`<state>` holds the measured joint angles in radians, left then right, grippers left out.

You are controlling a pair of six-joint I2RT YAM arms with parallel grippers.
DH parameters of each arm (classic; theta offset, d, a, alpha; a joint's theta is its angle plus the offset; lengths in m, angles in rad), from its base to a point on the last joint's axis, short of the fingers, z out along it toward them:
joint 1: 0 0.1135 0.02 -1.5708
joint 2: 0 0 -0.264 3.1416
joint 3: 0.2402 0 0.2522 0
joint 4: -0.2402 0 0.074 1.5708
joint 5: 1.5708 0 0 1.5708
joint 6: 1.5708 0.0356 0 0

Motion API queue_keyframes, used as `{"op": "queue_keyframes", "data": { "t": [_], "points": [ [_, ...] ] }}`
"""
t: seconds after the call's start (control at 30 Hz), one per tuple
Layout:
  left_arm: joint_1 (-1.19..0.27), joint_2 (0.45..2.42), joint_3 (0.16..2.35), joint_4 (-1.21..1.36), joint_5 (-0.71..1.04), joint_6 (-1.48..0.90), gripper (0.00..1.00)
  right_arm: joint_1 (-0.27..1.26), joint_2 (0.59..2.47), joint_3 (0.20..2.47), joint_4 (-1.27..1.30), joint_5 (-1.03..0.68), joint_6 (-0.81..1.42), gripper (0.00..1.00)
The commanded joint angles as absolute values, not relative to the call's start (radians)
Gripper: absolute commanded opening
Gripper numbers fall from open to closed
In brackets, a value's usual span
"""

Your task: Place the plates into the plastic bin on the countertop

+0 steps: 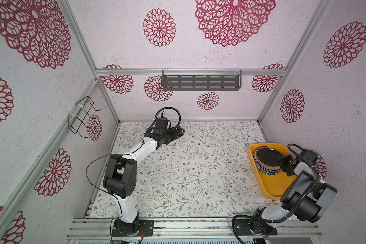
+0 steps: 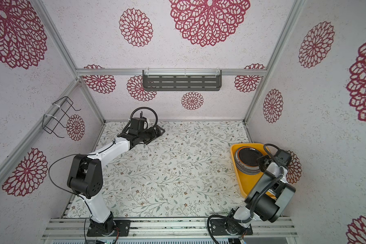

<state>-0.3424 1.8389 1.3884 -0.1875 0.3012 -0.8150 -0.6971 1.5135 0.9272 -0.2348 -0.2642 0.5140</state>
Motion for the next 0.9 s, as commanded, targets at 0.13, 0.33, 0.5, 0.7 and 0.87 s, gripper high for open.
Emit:
{"op": "queue_keyframes", "data": {
  "t": [0.13,0.33,0.5,0.7,0.87],
  "points": [
    [-0.349,1.789,1.370,-0.161,0.314,-0.805,0.97,-0.701,1.422,0.976,-0.333,-0.226,0.455,0.49],
    [-0.345,1.781,1.362,-0.161,0.327,-0.802,0.97,-0.701,1.326,0.982,-0.408,-0.190,0.421,0.70],
    [-0.327,1.736,1.325,-0.161,0.285,-0.789,0.97,-0.697,1.224,0.953,-0.410,-0.196,0.401,0.99],
    [-0.260,1.627,1.261,-0.204,0.198,-0.716,0.97,-0.630,1.096,0.903,-0.392,-0.222,0.394,0.99],
    [-0.181,1.490,1.165,-0.212,0.019,-0.642,0.97,-0.436,0.982,0.843,-0.341,-0.112,0.385,0.99]
  ]
}}
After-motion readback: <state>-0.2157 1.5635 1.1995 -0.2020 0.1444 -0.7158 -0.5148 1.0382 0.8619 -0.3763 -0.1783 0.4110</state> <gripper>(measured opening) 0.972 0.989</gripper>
